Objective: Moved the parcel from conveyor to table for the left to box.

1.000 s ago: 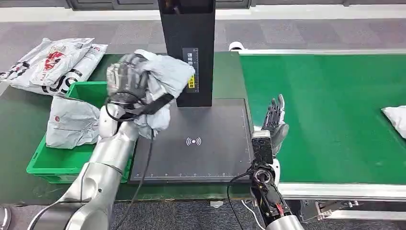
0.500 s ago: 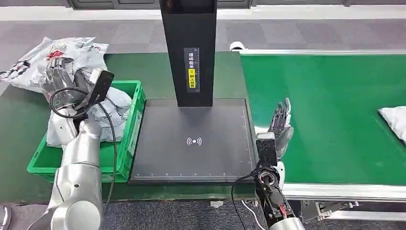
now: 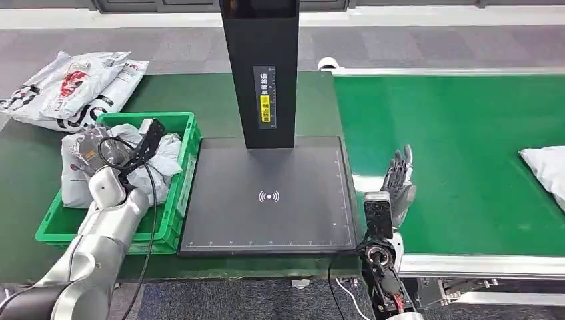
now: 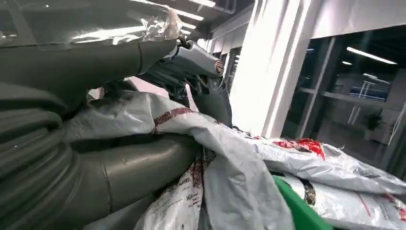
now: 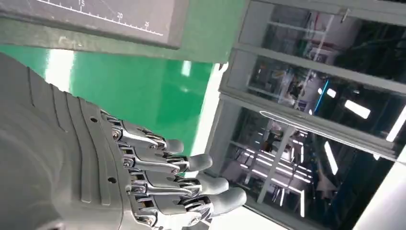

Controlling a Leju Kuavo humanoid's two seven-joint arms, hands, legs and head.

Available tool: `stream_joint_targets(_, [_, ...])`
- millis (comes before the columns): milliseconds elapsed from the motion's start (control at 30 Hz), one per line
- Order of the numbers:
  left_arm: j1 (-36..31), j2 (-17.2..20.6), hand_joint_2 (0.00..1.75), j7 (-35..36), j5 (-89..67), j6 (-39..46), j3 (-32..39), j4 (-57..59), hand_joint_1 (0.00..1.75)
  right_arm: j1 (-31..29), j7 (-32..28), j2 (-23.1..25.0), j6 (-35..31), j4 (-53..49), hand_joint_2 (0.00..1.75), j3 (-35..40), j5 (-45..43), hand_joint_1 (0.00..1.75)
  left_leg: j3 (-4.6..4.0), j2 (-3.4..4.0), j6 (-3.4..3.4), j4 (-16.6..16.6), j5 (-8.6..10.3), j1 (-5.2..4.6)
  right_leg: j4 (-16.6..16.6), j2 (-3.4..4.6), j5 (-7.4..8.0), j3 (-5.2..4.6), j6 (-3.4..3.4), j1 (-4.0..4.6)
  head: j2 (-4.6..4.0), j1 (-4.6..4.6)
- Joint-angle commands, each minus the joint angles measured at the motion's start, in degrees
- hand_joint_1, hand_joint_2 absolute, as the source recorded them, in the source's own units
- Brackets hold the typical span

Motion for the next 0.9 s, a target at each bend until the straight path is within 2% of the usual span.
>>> stream_joint_targets(33, [-2.7, 2.2, 1.75, 0.0, 0.0, 0.1, -6.0, 6.3, 1.75, -0.9, 0.3, 0.3, 0.3, 0.1, 0.00, -3.2, -0.2, 0.00, 0.10, -0.12, 0.02, 0.0, 0.01, 0.01, 0.0, -0.19, -0.05, 0.15, -0.01, 0.01, 0.00, 0.00])
stream_joint_targets(100, [-2.7, 2.2, 1.75, 0.0, 0.0, 0.1, -6.0, 6.3, 1.75, -0.9, 0.3, 0.3, 0.3, 0.1, 0.00, -3.2, -0.2, 0.00, 0.04, -0.06, 0.01, 0.0, 0.00, 0.00, 0.0, -0.10, -0.02, 0.07, 0.00, 0.01, 0.00, 0.00])
stream_joint_targets(133, [-3.9, 2.6, 1.75, 2.5, 0.3, -3.3, -8.5, 11.7, 1.75, -0.6, 0.3, 0.0, 0.8, -0.1, 0.00, -2.9, -0.1, 0.00, 0.10, -0.05, 0.02, 0.0, 0.00, 0.01, 0.0, -0.12, -0.02, 0.12, -0.01, 0.02, 0.00, 0.00])
stream_joint_targets(167, [-3.9, 2.0, 1.75, -1.4, 1.1, -7.4, -7.8, 13.2, 1.75, -0.4, 0.3, -0.2, 1.0, -0.2, 0.00, -2.8, -0.1, 0.00, 0.09, -0.08, 0.02, 0.0, 0.00, 0.00, 0.0, -0.13, -0.03, 0.13, -0.01, 0.02, 0.00, 0.00])
stream_joint_targets(200, [-3.6, 1.6, 1.75, -0.9, 1.1, -9.3, -6.9, 13.3, 1.75, -0.5, 0.3, -0.4, 1.1, -0.2, 0.00, -2.7, -0.4, 0.00, 0.08, -0.12, 0.02, 0.0, 0.01, -0.01, 0.0, -0.17, -0.04, 0.13, 0.00, 0.00, 0.00, 0.00])
stream_joint_targets(267, [-2.6, -0.1, 1.75, -7.6, 3.1, -14.7, -5.2, 14.0, 1.75, 0.1, 0.3, -0.9, 2.0, -1.0, 0.00, -2.7, -0.5, 0.00, 0.16, -0.12, 0.03, -0.1, 0.01, -0.02, -0.1, -0.17, -0.03, 0.20, 0.00, -0.01, -0.02, 0.00])
stream_joint_targets(300, [-2.0, -0.6, 1.75, -7.3, 2.5, -14.9, -5.4, 13.5, 1.45, 0.1, 0.3, -0.9, 2.3, -1.0, 0.00, -2.7, -0.5, 0.00, 0.12, -0.13, 0.03, -0.1, 0.01, -0.03, 0.0, -0.17, -0.04, 0.15, 0.01, -0.03, -0.02, 0.00])
stream_joint_targets(333, [-1.8, -1.2, 1.75, -7.2, 3.4, -16.4, -4.4, 13.7, 0.02, 0.0, 0.3, -0.8, 2.4, -0.7, 0.00, -2.8, -0.2, 0.00, 0.18, -0.16, 0.04, -0.1, 0.01, -0.02, -0.1, -0.22, -0.04, 0.24, 0.01, -0.02, 0.00, 0.00])
stream_joint_targets(367, [-2.2, -1.5, 1.75, -5.6, 4.5, -21.9, -2.9, 14.8, 0.00, -0.4, 0.3, -0.8, 3.2, 0.0, 0.00, -3.0, -0.2, 0.00, 0.15, -0.20, 0.04, -0.1, 0.02, -0.02, -0.1, -0.27, -0.05, 0.22, 0.02, -0.02, -0.02, 0.00])
stream_joint_targets(400, [-2.1, -1.3, 1.75, -3.3, 3.3, -23.1, -3.5, 14.5, 0.00, -0.9, 0.3, -0.8, 3.7, 0.6, 0.00, -2.8, 0.1, 0.00, 0.09, -0.16, 0.03, -0.1, 0.02, -0.02, -0.1, -0.20, -0.03, 0.14, 0.02, -0.02, 0.00, 0.00])
stream_joint_targets(500, [-2.0, -1.1, 1.75, -2.2, 5.9, -16.5, 1.4, 13.5, 0.00, -2.0, 0.3, 0.0, 4.1, 1.6, 0.00, -3.2, 1.4, 0.00, 0.22, -0.08, 0.06, -0.1, 0.01, -0.01, -0.1, -0.16, -0.01, 0.26, 0.02, -0.02, 0.00, 0.00])
stream_joint_targets(533, [-2.2, -1.3, 0.00, -3.7, 7.6, -14.9, 3.3, 13.2, 0.00, -2.1, 0.4, 0.2, 3.8, 1.3, 0.00, -3.4, 1.8, 0.00, 0.17, -0.03, 0.04, -0.1, 0.00, -0.02, -0.1, -0.09, -0.01, 0.20, 0.01, -0.04, -0.02, 0.00])
stream_joint_targets(567, [-4.1, -5.1, 0.00, -19.0, 23.0, 0.1, 18.8, 7.4, 0.00, -1.8, 4.2, -0.1, 2.2, 1.7, 0.00, -3.0, 4.6, 0.00, 0.07, -0.06, 0.02, 0.0, 0.01, 0.00, 0.0, -0.10, 0.00, 0.12, 0.00, -0.04, 0.00, 0.00])
stream_joint_targets(600, [-9.0, -5.8, 0.00, -45.1, 40.7, -1.6, 23.9, 9.2, 0.00, -2.1, 4.5, -0.3, 2.1, 2.9, 0.00, -3.7, 5.0, 0.00, -0.06, -0.35, 0.05, 0.0, 0.05, 0.05, 0.0, -0.42, -0.04, 0.13, 0.02, 0.03, 0.00, 0.00])
stream_joint_targets(633, [-10.5, -6.4, 0.00, -43.3, 40.0, -3.0, 22.7, 8.1, 0.00, -2.6, 4.2, -0.3, 2.0, 3.9, 0.00, -4.3, 5.0, 0.00, -0.11, -0.29, 0.03, 0.1, 0.05, 0.07, 0.0, -0.34, -0.01, 0.02, 0.00, 0.03, -0.02, 0.00])
stream_joint_targets(700, [-10.9, -7.7, 0.00, -44.4, 40.8, -5.5, 21.9, 6.8, 0.00, -2.9, 4.1, -0.3, 1.1, 4.2, 0.00, -5.4, 5.0, 0.00, -0.26, -0.43, 0.02, 0.2, 0.07, 0.16, 0.1, -0.49, -0.01, -0.05, 0.00, 0.13, -0.02, 0.00])
stream_joint_targets(900, [-10.9, -9.5, 0.00, -45.3, 39.4, -3.5, 19.3, 7.2, 0.00, -2.4, 5.0, -0.5, 1.0, 2.5, 0.00, -6.6, 5.9, 0.00, 0.03, -0.36, 0.03, 0.0, 0.09, 0.04, -0.1, -0.50, 0.03, 0.23, 0.05, 0.00, 0.00, 0.00])
